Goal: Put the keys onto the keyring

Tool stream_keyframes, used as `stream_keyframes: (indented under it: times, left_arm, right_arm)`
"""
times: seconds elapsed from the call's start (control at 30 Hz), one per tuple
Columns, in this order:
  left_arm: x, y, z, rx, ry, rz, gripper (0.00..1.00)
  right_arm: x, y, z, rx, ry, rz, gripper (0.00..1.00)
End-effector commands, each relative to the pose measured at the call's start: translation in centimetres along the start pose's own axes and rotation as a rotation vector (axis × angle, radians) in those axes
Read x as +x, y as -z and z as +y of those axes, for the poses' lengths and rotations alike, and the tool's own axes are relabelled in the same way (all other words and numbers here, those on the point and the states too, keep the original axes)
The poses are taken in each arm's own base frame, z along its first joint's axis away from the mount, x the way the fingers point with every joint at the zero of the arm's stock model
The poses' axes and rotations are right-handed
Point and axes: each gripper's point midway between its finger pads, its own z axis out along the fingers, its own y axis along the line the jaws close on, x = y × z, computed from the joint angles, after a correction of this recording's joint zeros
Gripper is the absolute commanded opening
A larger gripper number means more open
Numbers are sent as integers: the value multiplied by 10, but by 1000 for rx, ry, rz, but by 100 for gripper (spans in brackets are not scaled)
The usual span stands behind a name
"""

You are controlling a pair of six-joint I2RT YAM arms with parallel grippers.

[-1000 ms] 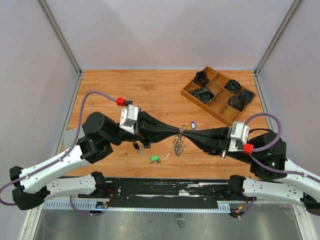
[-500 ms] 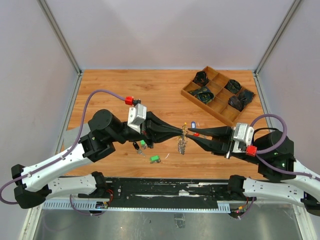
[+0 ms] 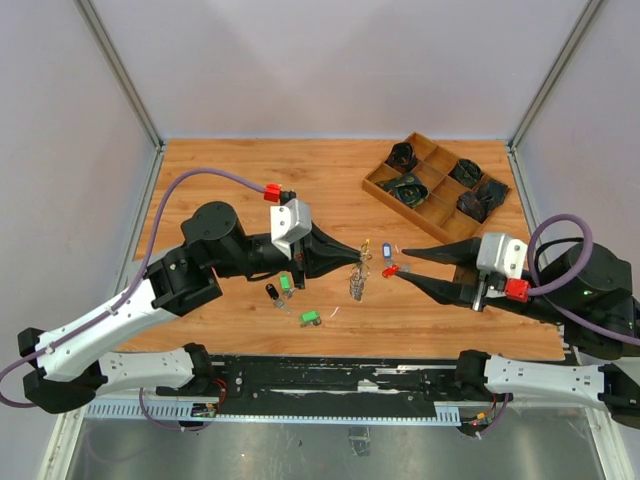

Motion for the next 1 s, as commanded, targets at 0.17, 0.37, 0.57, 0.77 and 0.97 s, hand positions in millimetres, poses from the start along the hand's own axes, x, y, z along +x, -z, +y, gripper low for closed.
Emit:
stream_keyframes:
  times: [0.17, 0.37, 0.57, 0.77, 0.97]
  left_arm:
    - [19, -1, 7, -27, -9, 121, 0]
    - [24, -1, 7, -25, -6, 142, 0]
    - [29, -2, 6, -9, -15, 166, 0]
    - [30, -2, 0, 27, -26, 171, 1]
    - [31, 0, -3, 46, -33, 181, 0]
  right_arm:
    - [50, -12, 18, -88, -31, 257, 37]
    - [58, -16, 15, -65, -29, 284, 37]
    - [63, -16, 9, -24, -24, 306, 37]
    - [71, -19, 10, -19, -43, 343, 37]
    - [70, -22, 20, -66, -79, 343, 38]
